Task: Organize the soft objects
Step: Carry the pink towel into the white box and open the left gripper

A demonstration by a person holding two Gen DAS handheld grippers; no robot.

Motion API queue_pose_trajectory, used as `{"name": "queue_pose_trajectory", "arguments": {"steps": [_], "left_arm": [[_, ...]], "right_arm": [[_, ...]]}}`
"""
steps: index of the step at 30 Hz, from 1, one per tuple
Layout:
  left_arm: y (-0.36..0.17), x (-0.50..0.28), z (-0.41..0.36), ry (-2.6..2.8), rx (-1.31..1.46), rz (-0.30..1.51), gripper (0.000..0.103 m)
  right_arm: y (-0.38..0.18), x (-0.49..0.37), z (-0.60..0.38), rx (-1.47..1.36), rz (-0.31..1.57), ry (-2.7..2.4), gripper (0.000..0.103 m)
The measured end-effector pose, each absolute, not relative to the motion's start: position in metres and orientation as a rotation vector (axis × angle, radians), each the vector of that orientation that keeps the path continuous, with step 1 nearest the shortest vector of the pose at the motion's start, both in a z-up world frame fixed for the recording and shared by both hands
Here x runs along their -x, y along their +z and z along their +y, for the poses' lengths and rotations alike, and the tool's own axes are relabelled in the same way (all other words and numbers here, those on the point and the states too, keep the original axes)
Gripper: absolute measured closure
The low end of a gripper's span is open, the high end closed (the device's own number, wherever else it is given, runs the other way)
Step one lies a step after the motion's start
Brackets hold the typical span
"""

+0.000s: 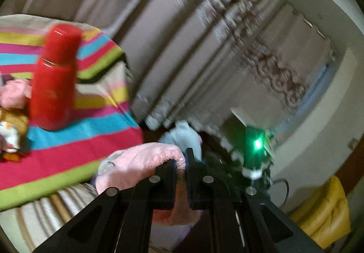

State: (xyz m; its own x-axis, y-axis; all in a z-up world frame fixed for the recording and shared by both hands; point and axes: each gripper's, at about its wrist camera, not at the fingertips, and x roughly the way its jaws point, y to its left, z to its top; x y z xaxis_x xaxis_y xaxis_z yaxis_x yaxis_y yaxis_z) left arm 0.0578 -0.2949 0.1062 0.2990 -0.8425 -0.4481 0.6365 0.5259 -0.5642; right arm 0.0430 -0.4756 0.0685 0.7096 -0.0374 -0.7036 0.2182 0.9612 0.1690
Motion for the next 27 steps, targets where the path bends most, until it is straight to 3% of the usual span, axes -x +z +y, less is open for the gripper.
{"name": "queue_pose_trajectory", "arguments": {"steps": [3,5,6,7,9,10,21,23,27], "left_arm": [[0.095,-0.053,-0.322,-1.066,0.240,0.877,0.090],[0.088,-0.051,-0.332,-1.062,0.202,0.913,0.065],[0.086,-0.051,-0.333,-1.059,0.200,0.919,0.059],[0.085,-0.051,-0.331,-1.052,0.212,0.920,0.049],[0.086,-0.051,-0.326,-1.035,0.218,0.915,0.044],[0.088,-0.052,-0.321,-1.021,0.209,0.903,0.044],[0.089,-0.057,-0.328,-1.071,0.210,0.935,0.041],[0.085,-0.056,-0.336,-1.117,0.172,0.985,0.019],[0.050,-0.067,-0.345,-1.004,0.053,1.194,0.019]], "right_arm": [[0.068,-0.036,-0.490,-0.255,0.777,-0.201,0.085],[0.069,-0.032,-0.496,-0.262,0.780,-0.225,0.080],[0.068,-0.030,-0.499,-0.266,0.783,-0.242,0.072],[0.068,-0.029,-0.500,-0.267,0.783,-0.252,0.056],[0.070,-0.024,-0.501,-0.258,0.765,-0.271,0.032],[0.071,-0.023,-0.500,-0.251,0.756,-0.277,0.027],[0.071,-0.027,-0.493,-0.255,0.777,-0.256,0.026],[0.073,-0.025,-0.496,-0.265,0.774,-0.260,0.026],[0.072,-0.022,-0.502,-0.283,0.778,-0.277,0.024]]}}
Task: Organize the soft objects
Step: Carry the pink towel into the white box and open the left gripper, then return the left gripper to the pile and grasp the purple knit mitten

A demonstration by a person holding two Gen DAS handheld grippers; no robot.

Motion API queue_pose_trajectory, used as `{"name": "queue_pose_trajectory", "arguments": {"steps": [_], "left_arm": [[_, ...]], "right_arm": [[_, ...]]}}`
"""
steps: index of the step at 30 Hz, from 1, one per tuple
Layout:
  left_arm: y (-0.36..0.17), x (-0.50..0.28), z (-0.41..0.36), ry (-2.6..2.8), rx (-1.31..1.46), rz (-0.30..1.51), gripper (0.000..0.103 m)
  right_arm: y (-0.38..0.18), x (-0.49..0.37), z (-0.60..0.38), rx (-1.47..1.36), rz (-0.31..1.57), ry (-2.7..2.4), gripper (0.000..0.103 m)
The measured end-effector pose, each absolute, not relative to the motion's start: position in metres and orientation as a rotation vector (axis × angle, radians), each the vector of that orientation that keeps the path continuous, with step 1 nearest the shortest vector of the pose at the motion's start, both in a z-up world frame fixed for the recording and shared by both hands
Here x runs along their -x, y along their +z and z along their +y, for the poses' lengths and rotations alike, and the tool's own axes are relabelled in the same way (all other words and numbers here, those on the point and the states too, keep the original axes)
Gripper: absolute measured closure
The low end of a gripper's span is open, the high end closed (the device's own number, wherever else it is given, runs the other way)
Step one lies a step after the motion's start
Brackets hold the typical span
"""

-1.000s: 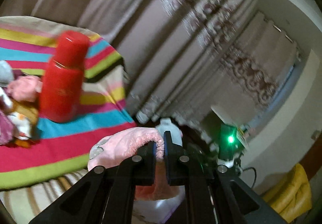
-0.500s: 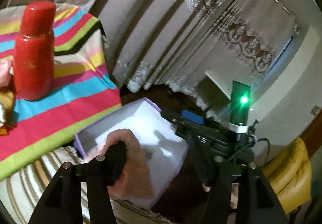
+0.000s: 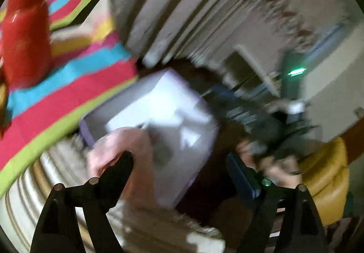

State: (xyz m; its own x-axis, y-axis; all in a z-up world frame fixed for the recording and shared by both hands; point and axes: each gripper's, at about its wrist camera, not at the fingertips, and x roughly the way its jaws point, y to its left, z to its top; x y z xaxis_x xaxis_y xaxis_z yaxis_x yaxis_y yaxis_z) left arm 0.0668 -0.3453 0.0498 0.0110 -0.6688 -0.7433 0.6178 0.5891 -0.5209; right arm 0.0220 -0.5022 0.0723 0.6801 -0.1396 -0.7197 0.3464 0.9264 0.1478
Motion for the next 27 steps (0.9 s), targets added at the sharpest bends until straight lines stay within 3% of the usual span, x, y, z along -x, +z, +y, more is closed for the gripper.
{"name": "queue_pose_trajectory", "arguments": {"steps": [4,6,10,17,23,27], "left_arm": [[0.016,-0.075,-0.336,-0.974,0.051,1.367,0.019],[0.013,-0.073,-0.329,-0.962,0.028,1.365,0.019],[0.029,-0.076,-0.302,-0.939,0.082,1.287,0.019],[0.057,-0.078,-0.243,-0.754,0.055,0.996,0.019],[0.061,-0.094,-0.185,-0.564,0.049,0.923,0.019],[0.055,-0.109,-0.134,-0.448,0.146,0.921,0.019]], "right_arm": [[0.067,-0.023,-0.502,-0.286,0.801,-0.263,0.024],[0.064,-0.025,-0.500,-0.278,0.815,-0.252,0.024],[0.059,-0.028,-0.493,-0.271,0.835,-0.227,0.024],[0.066,-0.033,-0.466,-0.225,0.789,-0.202,0.024],[0.078,-0.040,-0.430,-0.167,0.667,-0.136,0.024],[0.078,-0.057,-0.407,-0.141,0.698,-0.077,0.023]]}}
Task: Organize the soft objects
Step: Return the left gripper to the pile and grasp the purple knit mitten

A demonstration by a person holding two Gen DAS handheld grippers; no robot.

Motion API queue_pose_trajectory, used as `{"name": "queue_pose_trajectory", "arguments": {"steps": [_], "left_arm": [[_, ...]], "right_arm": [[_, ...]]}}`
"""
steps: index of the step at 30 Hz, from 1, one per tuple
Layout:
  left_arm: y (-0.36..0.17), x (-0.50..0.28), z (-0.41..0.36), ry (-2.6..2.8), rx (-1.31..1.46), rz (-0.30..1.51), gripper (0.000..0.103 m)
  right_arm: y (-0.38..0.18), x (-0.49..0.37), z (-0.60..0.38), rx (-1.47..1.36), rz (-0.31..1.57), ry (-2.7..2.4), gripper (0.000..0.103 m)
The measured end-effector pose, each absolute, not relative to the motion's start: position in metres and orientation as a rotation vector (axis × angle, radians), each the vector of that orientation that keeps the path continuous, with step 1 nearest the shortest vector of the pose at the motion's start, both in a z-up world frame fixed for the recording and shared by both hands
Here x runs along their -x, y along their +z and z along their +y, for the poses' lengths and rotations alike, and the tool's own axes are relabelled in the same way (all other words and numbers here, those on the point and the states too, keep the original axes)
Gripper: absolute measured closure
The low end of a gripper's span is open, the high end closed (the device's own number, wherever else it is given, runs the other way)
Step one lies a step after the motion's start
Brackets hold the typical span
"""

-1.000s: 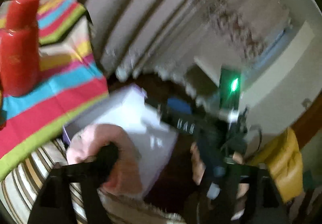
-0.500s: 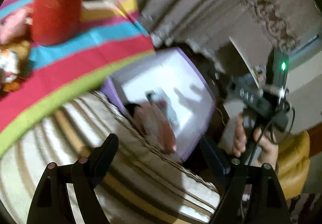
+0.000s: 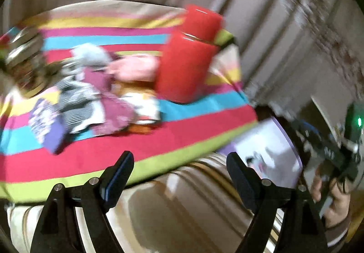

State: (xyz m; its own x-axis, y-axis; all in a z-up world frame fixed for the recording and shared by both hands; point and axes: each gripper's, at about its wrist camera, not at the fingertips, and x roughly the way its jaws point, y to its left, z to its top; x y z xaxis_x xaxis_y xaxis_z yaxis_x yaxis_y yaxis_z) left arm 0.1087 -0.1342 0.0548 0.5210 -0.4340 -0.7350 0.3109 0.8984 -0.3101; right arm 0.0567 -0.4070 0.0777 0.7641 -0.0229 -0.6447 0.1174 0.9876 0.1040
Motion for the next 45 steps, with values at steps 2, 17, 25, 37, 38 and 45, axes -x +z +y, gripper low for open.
{"name": "queue_pose_trajectory", "arguments": {"steps": [2,17,25,37,38,45], "left_arm": [[0.055,-0.115,-0.107,-0.381,0.185,0.894,0.019],[0.023,-0.175,0.026,-0.029,0.503,0.907,0.021],[-0.016,-0.218,0.058,0.092,0.605,0.991,0.022],[-0.068,-0.250,0.066,0.121,0.650,1.077,0.026],[-0.070,-0.252,0.064,0.115,0.640,1.082,0.026],[-0.068,-0.261,0.044,0.096,0.497,1.071,0.054]], "right_arm": [[0.075,-0.066,-0.398,-0.147,0.734,-0.054,0.023],[0.078,-0.109,-0.325,-0.077,0.737,0.070,0.008],[0.067,-0.140,-0.280,-0.023,0.769,0.161,0.008],[0.062,-0.163,-0.214,0.104,0.761,0.311,0.008],[0.061,-0.164,-0.208,0.115,0.761,0.326,0.008],[0.050,-0.177,-0.161,0.192,0.779,0.417,0.008]]}}
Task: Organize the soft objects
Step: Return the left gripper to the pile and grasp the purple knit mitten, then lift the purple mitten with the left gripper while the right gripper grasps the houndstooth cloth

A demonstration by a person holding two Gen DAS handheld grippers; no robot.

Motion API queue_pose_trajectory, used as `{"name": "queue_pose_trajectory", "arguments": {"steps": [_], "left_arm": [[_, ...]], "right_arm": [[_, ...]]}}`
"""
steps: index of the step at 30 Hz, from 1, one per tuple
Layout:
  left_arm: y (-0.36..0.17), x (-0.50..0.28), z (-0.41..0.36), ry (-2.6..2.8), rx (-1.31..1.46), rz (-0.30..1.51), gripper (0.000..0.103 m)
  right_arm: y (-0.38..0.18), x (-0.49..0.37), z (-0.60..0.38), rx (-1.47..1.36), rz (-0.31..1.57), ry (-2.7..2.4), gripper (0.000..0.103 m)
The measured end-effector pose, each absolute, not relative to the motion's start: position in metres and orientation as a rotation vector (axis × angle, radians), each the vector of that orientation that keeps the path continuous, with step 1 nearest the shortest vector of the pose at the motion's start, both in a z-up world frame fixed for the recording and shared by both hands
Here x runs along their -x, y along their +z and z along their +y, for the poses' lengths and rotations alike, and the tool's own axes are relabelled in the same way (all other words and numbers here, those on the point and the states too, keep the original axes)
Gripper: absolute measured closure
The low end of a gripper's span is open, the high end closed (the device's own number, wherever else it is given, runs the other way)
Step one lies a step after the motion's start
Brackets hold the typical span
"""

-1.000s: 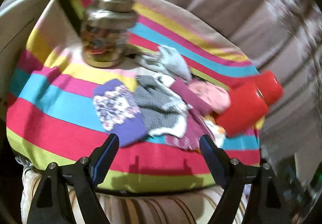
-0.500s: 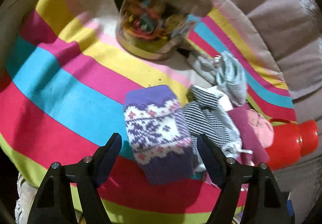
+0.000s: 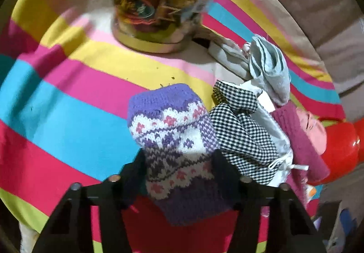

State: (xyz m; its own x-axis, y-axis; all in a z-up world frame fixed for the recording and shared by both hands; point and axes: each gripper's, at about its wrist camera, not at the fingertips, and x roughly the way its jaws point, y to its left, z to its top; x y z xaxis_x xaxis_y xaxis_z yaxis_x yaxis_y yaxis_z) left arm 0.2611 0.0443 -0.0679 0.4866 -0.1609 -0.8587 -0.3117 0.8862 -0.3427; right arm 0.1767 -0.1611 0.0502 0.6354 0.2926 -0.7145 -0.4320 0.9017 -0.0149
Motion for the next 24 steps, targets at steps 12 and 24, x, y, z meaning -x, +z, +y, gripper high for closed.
{"name": "queue_pose_trajectory", "arguments": {"steps": [12,24], "left_arm": [[-0.055,-0.232,0.070,0.095,0.590,0.931,0.084],[-0.047,-0.205,0.116,0.195,0.694,0.809,0.084]], "right_arm": [[0.019,-0.218,-0.090,0.252,0.858,0.494,0.008],[-0.029,-0.262,-0.026,0.472,0.875,0.406,0.009]]}}
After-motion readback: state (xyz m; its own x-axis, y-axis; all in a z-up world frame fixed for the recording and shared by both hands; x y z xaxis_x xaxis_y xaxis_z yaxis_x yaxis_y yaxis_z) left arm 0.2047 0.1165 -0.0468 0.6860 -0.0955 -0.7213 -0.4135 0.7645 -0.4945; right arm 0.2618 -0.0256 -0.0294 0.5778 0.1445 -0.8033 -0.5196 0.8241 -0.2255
